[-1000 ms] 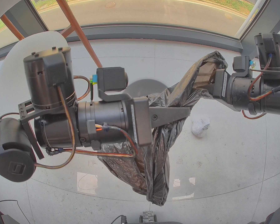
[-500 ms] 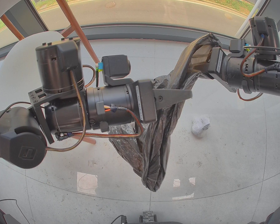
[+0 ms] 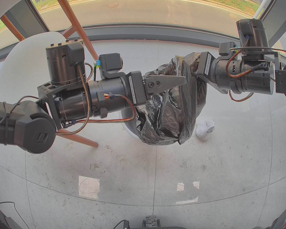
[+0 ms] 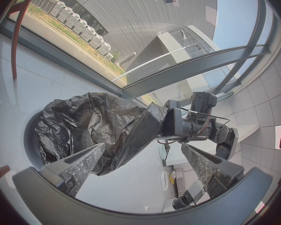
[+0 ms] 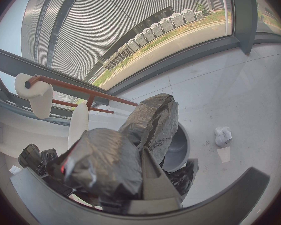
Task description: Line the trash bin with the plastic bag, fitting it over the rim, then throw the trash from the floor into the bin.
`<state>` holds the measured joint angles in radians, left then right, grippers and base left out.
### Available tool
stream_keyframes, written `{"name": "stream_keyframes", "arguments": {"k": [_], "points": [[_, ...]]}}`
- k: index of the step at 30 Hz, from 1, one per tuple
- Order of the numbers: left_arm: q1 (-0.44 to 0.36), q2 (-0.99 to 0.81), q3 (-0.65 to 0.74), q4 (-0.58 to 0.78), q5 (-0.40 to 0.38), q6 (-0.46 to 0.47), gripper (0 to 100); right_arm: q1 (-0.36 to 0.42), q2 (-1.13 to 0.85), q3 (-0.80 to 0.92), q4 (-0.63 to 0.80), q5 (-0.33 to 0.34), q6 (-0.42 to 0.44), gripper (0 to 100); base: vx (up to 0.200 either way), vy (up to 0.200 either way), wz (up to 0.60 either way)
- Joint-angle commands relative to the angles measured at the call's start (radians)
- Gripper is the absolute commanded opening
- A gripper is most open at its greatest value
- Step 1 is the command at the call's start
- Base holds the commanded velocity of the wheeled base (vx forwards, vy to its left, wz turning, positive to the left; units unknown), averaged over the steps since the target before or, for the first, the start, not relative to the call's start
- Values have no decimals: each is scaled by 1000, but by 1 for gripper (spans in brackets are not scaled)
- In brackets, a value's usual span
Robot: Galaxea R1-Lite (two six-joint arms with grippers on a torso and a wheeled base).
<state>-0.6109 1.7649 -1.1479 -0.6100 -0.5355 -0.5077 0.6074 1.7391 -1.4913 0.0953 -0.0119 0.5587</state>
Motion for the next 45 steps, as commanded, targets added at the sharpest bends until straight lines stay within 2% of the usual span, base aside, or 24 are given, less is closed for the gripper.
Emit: {"name": "stream_keyframes", "arguments": {"k": [1,7,10,13,17,19,22,24,28,32,33,34,35,38,41,45], "points": [[10,5,11,3,-1,-2,100,2,11,0,1,1,0,0,0,0,0],[39,7,48,-1,6,1,100,28,-47,77,20,23,6,0,0,0,0],[45,5,48,-1,8,0,100,78,-95,160,20,63,13,0,0,0,0],[42,1,59,4,8,-2,100,115,-116,249,4,70,15,0,0,0,0],[36,-15,151,1,5,15,100,118,-101,281,-20,69,23,0,0,0,0],[20,-35,198,1,2,69,100,95,-69,267,-62,66,41,0,0,0,0],[-17,-41,283,4,2,215,100,43,-3,217,-135,49,90,0,0,0,0],[-40,-36,326,12,2,282,100,35,8,164,-131,30,115,0,0,0,0],[-89,5,333,13,19,313,100,31,26,100,-109,20,139,0,0,0,0],[-106,93,293,15,83,324,100,34,28,94,-92,18,144,0,0,0,0],[-107,139,266,29,124,325,100,40,28,94,-92,18,145,0,0,0,0],[-107,139,266,29,124,325,100,40,28,94,-92,18,145,0,0,0,0],[-107,191,224,67,163,327,100,44,26,94,-92,18,145,0,0,0,0],[-109,235,166,102,207,327,100,57,23,94,-92,18,147,0,0,0,0],[-107,294,66,144,301,322,100,69,16,97,-83,18,147,0,0,0,0],[-107,323,-10,170,356,316,100,78,5,97,-78,18,147,0,0,0,0]]}}
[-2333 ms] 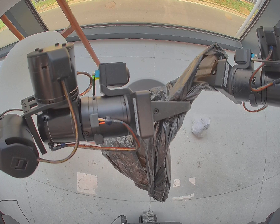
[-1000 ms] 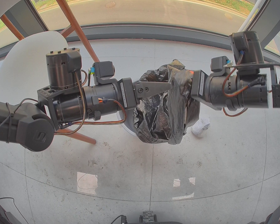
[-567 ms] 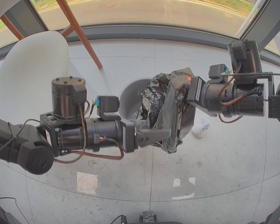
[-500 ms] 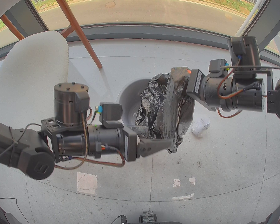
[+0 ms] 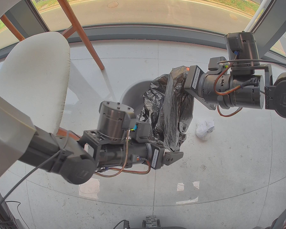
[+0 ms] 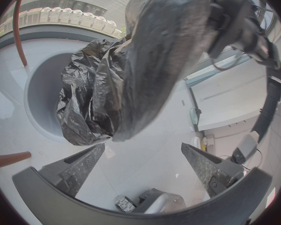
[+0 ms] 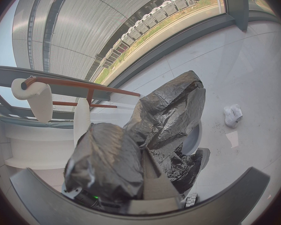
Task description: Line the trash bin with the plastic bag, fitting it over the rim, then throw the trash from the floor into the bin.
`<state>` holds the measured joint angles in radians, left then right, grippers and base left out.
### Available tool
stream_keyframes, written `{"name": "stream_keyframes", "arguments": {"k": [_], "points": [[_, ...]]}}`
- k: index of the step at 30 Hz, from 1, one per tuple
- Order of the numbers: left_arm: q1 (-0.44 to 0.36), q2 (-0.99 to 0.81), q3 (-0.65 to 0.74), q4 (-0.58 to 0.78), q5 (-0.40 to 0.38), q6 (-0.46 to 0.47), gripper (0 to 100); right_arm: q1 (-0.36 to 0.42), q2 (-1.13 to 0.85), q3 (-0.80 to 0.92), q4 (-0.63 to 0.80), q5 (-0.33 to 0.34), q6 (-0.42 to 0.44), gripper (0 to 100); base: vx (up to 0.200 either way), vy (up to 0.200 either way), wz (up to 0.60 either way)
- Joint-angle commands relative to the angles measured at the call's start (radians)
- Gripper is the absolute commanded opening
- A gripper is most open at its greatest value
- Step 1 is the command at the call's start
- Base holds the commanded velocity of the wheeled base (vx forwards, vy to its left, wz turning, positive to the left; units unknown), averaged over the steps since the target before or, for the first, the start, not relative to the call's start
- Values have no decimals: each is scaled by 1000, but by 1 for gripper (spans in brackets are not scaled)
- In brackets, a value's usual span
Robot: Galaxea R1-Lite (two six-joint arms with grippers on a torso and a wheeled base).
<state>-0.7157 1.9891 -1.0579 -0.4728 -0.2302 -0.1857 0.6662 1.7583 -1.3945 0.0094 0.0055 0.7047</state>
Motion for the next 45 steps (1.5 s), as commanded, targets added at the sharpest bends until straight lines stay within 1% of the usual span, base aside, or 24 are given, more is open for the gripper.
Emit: {"name": "stream_keyframes", "arguments": {"k": [1,2,8,13,17,18,27,30,35,38,40,43,45], "points": [[-2,99,-100,33,51,-6,100,20,-14,0,8,1,1,0,0,0,0],[-2,106,-137,37,94,-12,100,26,-31,5,11,1,1,0,0,0,0],[-1,103,-166,34,177,-11,100,29,-40,8,12,-1,1,0,0,0,0],[-2,117,-258,34,201,-9,100,33,-39,8,14,-4,1,0,0,0,0],[-2,143,-297,26,238,-11,100,39,-36,9,14,-32,-1,0,0,0,0],[-2,143,-292,26,239,-11,0,39,-36,9,14,-35,-1,0,0,0,0],[-1,134,-251,6,238,-37,0,29,-34,11,12,-36,-2,0,0,0,0],[-2,100,-200,5,229,-43,0,16,-36,8,12,-36,-14,0,0,0,0],[-4,-43,-48,5,221,-44,0,9,-37,11,12,-35,-25,0,0,0,0],[-2,-115,26,5,221,-49,0,7,-34,12,12,-35,-56,0,0,0,0],[1,-155,55,5,219,-61,0,1,-31,18,11,-35,-94,0,0,0,0],[4,-184,61,5,221,-103,0,-7,-28,32,3,-33,-159,0,0,0,0],[10,-185,58,3,221,-130,0,-7,-26,31,-2,-29,-175,0,0,0,0]]}}
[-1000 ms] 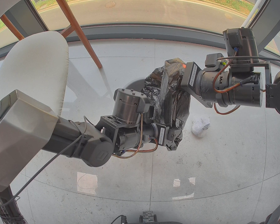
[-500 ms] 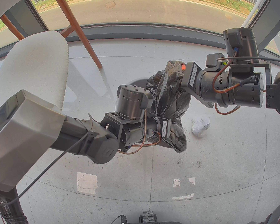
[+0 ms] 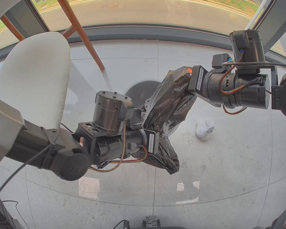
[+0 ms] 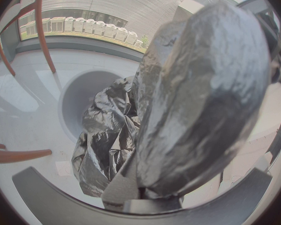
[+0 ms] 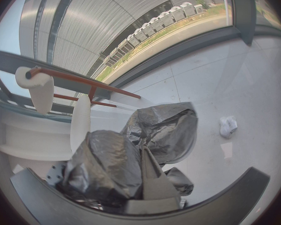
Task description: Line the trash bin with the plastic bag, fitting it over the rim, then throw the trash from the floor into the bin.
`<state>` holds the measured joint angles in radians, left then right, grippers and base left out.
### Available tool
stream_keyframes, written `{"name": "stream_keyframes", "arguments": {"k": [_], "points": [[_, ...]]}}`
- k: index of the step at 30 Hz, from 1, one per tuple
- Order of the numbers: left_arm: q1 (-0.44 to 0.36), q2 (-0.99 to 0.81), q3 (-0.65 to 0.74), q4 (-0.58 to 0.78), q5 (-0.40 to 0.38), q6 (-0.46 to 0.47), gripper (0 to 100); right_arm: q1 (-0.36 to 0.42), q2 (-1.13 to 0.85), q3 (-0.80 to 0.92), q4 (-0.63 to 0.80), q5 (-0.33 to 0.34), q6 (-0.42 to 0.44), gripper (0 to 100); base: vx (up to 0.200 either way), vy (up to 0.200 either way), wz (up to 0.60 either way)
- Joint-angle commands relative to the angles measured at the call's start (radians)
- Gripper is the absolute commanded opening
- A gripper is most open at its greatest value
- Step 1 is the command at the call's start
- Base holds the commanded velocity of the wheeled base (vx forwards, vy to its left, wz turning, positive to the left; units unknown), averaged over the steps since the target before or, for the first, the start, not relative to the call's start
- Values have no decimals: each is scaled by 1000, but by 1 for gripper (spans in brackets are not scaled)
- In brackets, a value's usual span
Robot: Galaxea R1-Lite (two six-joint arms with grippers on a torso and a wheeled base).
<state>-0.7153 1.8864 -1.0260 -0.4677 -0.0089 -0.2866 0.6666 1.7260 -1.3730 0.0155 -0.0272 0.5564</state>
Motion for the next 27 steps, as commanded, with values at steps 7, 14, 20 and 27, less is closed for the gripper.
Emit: {"name": "stream_keyframes", "arguments": {"k": [7,14,20,27], "points": [[42,-61,1,-11,-22,-37,100,10,11,-6,-9,10,-33,0,0,0,0],[45,65,-59,-71,-26,-36,100,13,21,-5,-14,9,-35,0,0,0,0],[54,120,-118,-71,-20,0,100,4,18,-5,-16,10,-33,0,0,0,0],[82,111,-160,-71,-6,4,100,-1,15,6,-16,10,-32,0,0,0,0]]}}
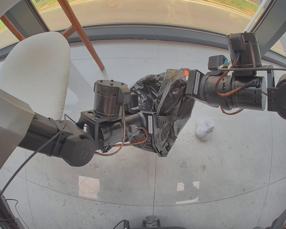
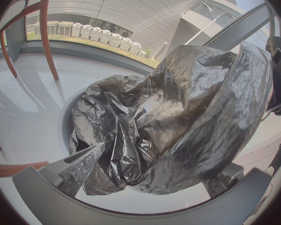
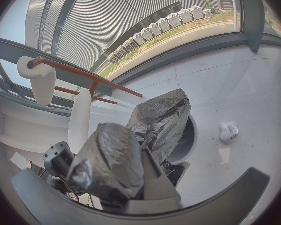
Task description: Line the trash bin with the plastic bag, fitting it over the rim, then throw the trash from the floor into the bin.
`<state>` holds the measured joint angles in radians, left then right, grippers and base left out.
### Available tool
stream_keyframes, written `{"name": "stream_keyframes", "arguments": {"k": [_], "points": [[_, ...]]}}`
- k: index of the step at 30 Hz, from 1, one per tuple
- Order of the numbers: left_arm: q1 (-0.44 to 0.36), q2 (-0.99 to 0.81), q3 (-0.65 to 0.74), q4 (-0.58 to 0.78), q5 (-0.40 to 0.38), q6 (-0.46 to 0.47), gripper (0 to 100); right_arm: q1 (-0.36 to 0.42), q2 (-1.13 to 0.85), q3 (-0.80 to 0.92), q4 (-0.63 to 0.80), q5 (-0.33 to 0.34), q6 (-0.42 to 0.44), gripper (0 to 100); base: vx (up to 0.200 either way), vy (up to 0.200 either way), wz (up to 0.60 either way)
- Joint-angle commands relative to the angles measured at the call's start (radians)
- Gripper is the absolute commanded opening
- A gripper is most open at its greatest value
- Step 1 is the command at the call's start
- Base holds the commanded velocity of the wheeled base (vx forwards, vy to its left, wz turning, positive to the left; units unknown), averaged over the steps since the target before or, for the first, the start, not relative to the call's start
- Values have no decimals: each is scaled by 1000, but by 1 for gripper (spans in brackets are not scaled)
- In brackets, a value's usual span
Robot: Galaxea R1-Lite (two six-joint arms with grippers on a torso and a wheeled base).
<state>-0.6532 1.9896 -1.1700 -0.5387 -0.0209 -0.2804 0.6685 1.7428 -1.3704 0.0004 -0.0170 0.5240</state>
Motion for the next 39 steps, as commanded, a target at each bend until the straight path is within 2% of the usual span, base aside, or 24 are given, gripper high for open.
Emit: {"name": "stream_keyframes", "arguments": {"k": [1,10,15,21,32,33,39], "points": [[32,6,-16,0,9,0,100,-4,-2,4,0,0,1,0,0,0,0],[92,-101,58,0,10,1,100,-18,3,-1,0,0,-1,0,0,0,0],[158,-158,110,0,4,3,100,-20,6,-2,0,0,-2,0,0,0,0],[153,-137,102,-1,1,9,100,-9,4,-7,0,-1,-2,0,0,0,0],[115,26,-10,-1,-1,32,100,-7,-2,-9,0,0,2,0,0,0,0],[115,34,-13,-1,-1,30,0,-7,-2,-7,0,0,2,0,0,0,0],[112,32,-3,-15,-2,21,0,16,-5,28,3,2,10,0,0,0,0]]}}
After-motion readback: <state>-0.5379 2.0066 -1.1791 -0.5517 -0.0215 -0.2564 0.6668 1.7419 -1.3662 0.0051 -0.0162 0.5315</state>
